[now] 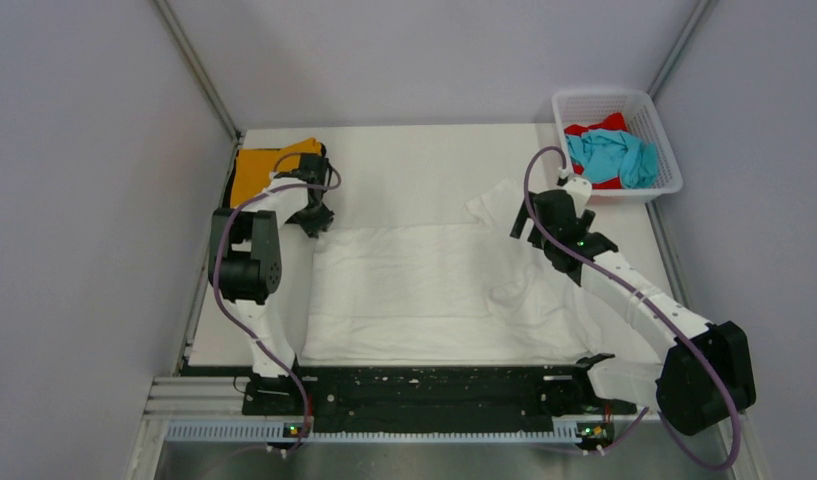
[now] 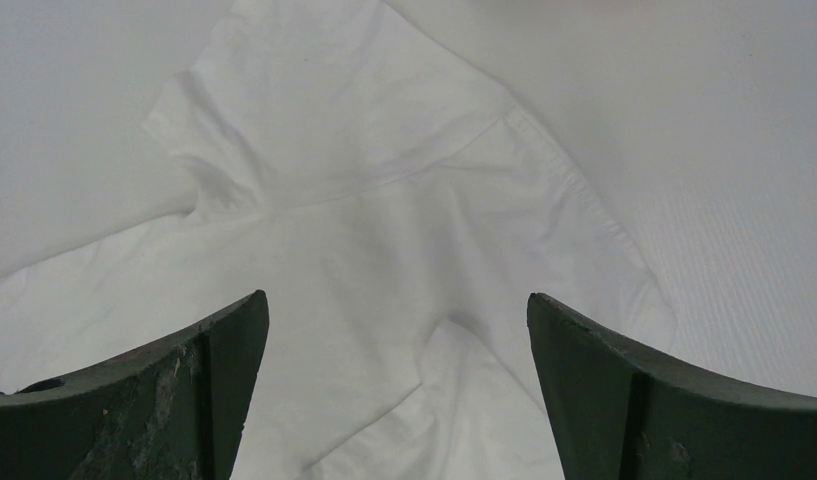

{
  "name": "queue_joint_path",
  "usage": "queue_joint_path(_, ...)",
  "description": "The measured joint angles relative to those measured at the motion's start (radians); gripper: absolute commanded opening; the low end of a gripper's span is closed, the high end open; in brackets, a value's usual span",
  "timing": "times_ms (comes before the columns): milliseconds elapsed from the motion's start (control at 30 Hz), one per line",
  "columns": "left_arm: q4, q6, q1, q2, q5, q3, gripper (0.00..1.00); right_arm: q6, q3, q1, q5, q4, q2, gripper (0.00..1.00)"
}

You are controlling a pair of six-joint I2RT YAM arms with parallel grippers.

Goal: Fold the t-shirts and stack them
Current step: Grab the side of the flattened tshirt furthest away from the robot with both arms

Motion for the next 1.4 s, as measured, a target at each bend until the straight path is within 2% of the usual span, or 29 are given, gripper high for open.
queue_joint_path(67, 0.01, -0.004, 0.0, -0.007, 0.004, -0.012, 0.27, 0.0, 0.0, -0.002, 0.002, 0.0, 0.0, 0.99)
queue_joint_path(167, 0.02, -0.008, 0.0, -0.014, 0.011, -0.023, 0.08, 0.0, 0.0, -0.003, 0.004, 0.002, 0.0, 0.99)
queue_joint_path(233, 0.023, -0.01, 0.0, -0.016, 0.018, -0.025, 0.0, -0.001, 0.0, -0.004, 0.003, 0.005, 0.002, 0.99)
queue_joint_path(400, 0.018, -0.008, 0.0, -0.016, 0.021, -0.024, 0.0, -0.022, 0.001, -0.009, -0.002, 0.032, 0.045, 0.99)
queue_joint_path(533, -0.003, -0.004, 0.0, -0.017, 0.022, -0.02, 0.0, -0.047, 0.058, -0.032, -0.021, 0.029, 0.161, 0.99)
queue_joint_path(833, -0.05, 0.017, 0.0, -0.047, 0.052, -0.019, 0.0, -0.142, 0.445, -0.056, -0.095, 0.034, 0.536, 0.86)
queue_joint_path(933, -0.054, 0.024, 0.0, -0.062, 0.068, -0.019, 0.0, -0.171, 0.664, -0.057, -0.1, 0.022, 0.724, 0.83)
queue_joint_path(1133, -0.056, 0.042, -0.001, -0.071, 0.109, -0.019, 0.0, -0.186, 0.947, -0.059, -0.071, -0.041, 0.987, 0.78)
queue_joint_path(1267, -0.056, 0.048, -0.005, -0.073, 0.134, -0.02, 0.0, -0.197, 1.06, -0.062, -0.056, -0.097, 1.097, 0.76)
queue_joint_path(1400, -0.056, 0.058, -0.007, -0.08, 0.148, -0.023, 0.0, -0.2, 1.073, -0.063, -0.048, -0.142, 1.128, 0.72)
